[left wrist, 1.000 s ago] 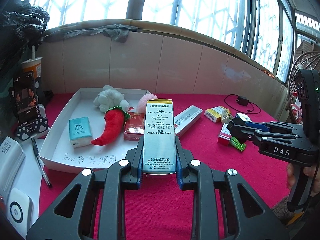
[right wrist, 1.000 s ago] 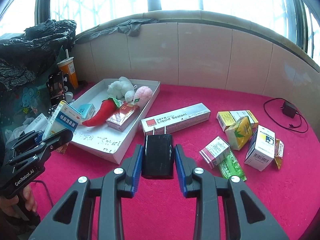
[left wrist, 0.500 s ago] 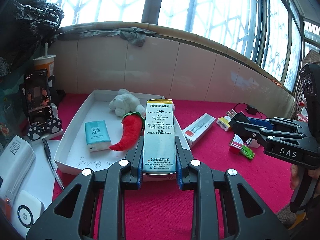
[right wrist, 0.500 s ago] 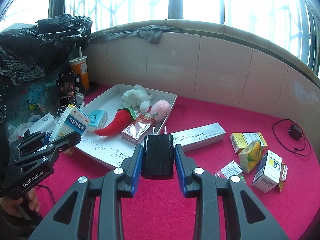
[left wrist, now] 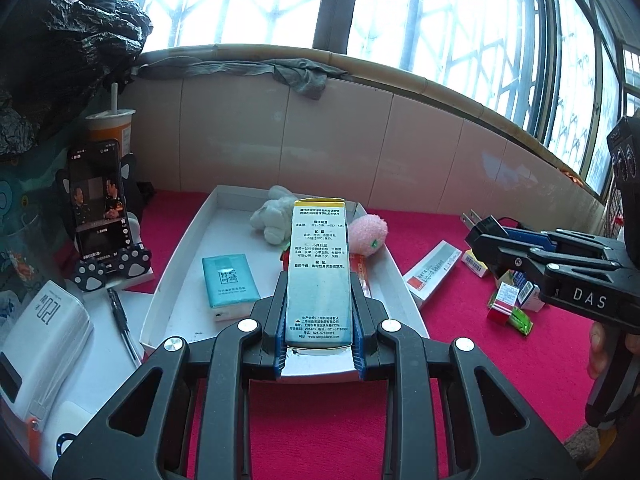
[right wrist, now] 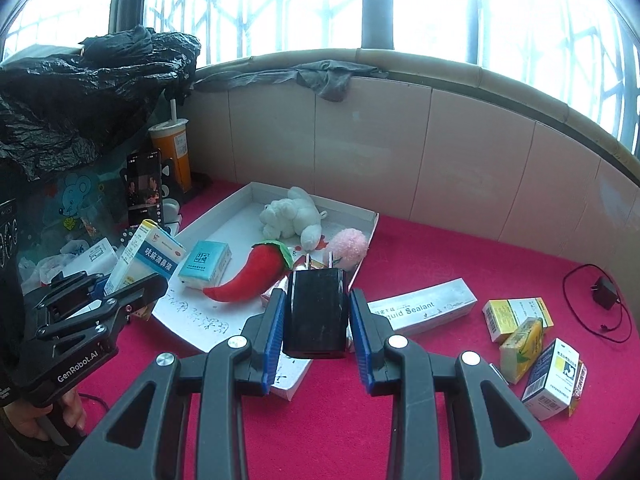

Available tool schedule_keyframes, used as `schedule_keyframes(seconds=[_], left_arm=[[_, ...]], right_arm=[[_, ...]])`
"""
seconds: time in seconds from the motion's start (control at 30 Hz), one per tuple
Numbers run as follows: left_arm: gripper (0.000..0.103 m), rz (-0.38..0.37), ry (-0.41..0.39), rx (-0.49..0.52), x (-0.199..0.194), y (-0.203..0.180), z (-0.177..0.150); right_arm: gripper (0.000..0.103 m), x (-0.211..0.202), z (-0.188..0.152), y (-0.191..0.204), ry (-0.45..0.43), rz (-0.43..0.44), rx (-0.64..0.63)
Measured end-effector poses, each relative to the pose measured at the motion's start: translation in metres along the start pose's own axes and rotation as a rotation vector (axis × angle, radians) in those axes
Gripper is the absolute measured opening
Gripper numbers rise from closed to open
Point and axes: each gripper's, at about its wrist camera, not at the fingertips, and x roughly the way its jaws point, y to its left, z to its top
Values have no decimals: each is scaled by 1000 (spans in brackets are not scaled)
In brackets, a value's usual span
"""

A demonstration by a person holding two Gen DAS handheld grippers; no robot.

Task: Organize objects
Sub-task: 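Carry the white medicine box and black charger toward the white tray with both grippers, then lower the medicine box and charger into the tray and open both grippers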

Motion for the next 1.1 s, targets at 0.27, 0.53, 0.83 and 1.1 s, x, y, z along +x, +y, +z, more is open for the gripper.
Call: schedule_keyframes(seconds=[0.27, 0.53, 0.83, 1.1], left_arm=[[24, 27, 10, -55, 14, 31, 29], [24, 9, 64, -62, 57, 42, 60], [24, 59, 138, -51, 108, 39, 62], [83, 171, 114, -83, 115, 38, 69]], right_arm=[[31, 19, 10, 8, 16, 57, 26], [31, 55, 13, 11, 90, 120, 68], [31, 93, -2, 30, 158, 131, 66], [32, 106, -12, 41, 166, 109, 41]])
